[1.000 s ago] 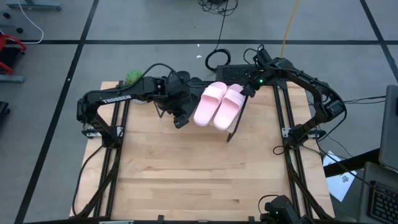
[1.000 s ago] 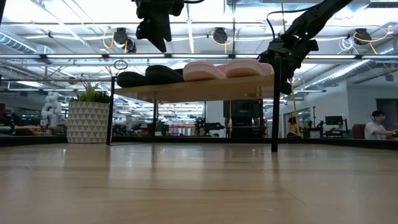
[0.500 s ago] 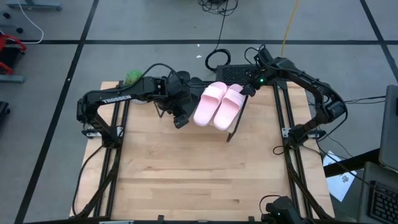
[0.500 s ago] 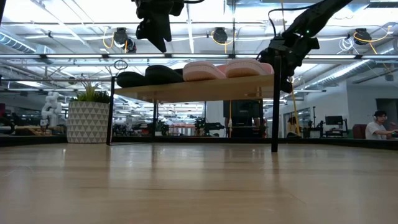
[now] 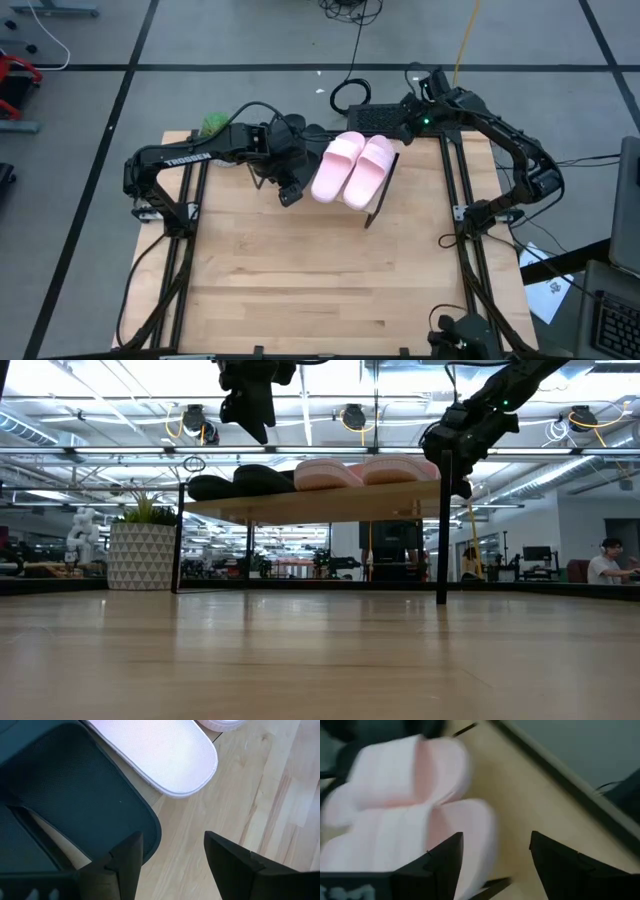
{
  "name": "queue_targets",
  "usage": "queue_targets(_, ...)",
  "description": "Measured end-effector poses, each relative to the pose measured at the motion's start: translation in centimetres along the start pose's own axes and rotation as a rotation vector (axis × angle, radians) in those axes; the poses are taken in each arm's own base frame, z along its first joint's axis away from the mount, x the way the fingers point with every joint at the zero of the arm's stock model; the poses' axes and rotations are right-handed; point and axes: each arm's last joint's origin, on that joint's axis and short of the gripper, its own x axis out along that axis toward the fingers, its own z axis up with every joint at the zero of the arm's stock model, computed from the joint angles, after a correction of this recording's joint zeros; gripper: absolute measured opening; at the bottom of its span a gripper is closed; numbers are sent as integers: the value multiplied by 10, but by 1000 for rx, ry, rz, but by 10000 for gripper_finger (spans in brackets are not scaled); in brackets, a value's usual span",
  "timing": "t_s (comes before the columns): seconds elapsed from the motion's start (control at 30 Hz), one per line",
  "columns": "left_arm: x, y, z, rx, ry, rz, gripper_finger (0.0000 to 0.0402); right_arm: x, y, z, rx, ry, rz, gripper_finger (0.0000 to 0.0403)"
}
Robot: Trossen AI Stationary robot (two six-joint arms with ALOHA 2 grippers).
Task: Pick and place slides into the shelf
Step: Put the pink slipper on the shelf
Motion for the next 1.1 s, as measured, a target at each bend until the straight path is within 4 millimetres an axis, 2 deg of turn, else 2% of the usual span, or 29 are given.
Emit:
queue_targets(0.1, 0, 0, 0, 0, 0, 0, 209, 0, -3, 5, -31, -36, -98, 222)
queue_targets(0.23, 0, 0, 0, 0, 0, 0, 209, -1, -6, 8, -47, -57, -146, 222)
queue_targets(0.5, 0, 0, 0, 12, -1, 0, 209, 1, -8, 0, -57, 28, -209, 222)
queue_targets(0.7, 0, 0, 0, 13, -4, -1, 209, 1, -8, 1, -56, 28, -212, 222)
queue_targets(1.1, 0, 0, 1, 19, -6, -1, 209, 13, 9, 2, -104, 53, -171, 222)
